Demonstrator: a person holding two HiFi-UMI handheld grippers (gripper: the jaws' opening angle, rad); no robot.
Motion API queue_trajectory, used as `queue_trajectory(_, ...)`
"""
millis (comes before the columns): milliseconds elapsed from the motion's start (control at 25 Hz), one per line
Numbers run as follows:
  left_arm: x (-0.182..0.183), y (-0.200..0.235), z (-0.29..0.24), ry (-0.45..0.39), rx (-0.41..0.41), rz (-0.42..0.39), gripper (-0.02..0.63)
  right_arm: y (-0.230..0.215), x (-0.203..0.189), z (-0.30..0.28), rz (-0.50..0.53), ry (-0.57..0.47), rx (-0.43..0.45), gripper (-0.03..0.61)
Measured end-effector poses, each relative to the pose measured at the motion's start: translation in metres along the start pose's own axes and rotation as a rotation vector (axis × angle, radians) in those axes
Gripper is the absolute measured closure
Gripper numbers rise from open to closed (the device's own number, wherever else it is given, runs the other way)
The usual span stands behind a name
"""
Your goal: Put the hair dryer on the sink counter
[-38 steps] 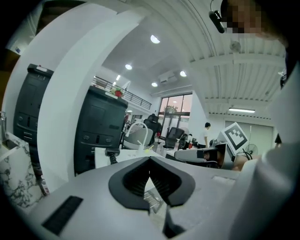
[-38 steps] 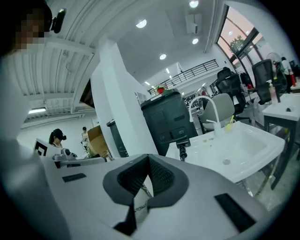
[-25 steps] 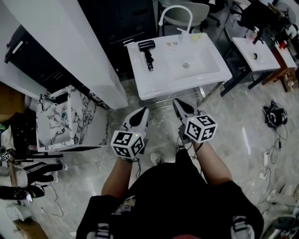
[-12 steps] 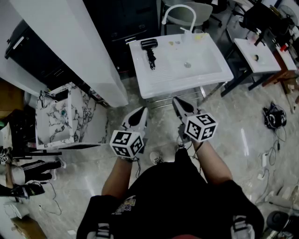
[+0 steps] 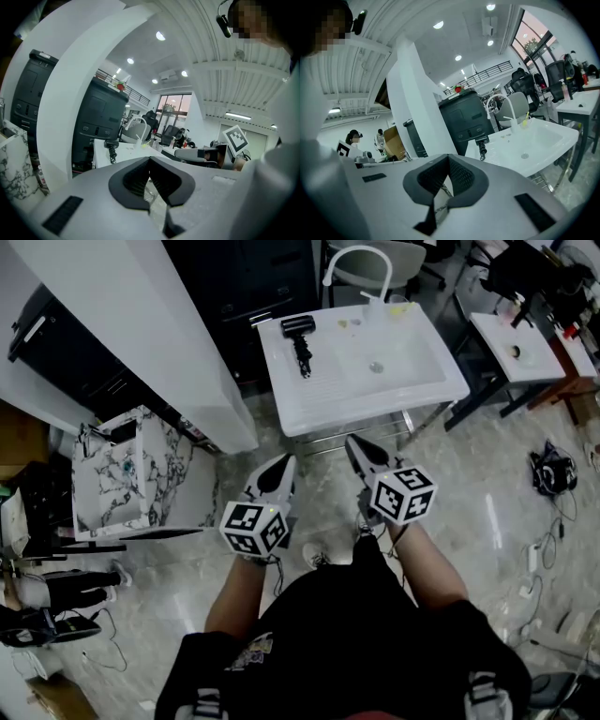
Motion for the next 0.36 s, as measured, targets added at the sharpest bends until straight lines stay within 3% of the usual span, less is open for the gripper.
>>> queue_trajectory(360, -0.001, -0.0045, 0.0006, -0.002, -0.001, -0.006, 0.611, -0.0008, 0.0, 0.0046, 0.008, 0.001, 0.001, 0.581)
Point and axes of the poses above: the fingertips, and each gripper's own axes: z backward along the fingers, y to its left, x out of its top, the point moved 6 cm from there along z, backward along the fingers, and after that the axes turned 4 degrees about -y, right-handed, at the moved point
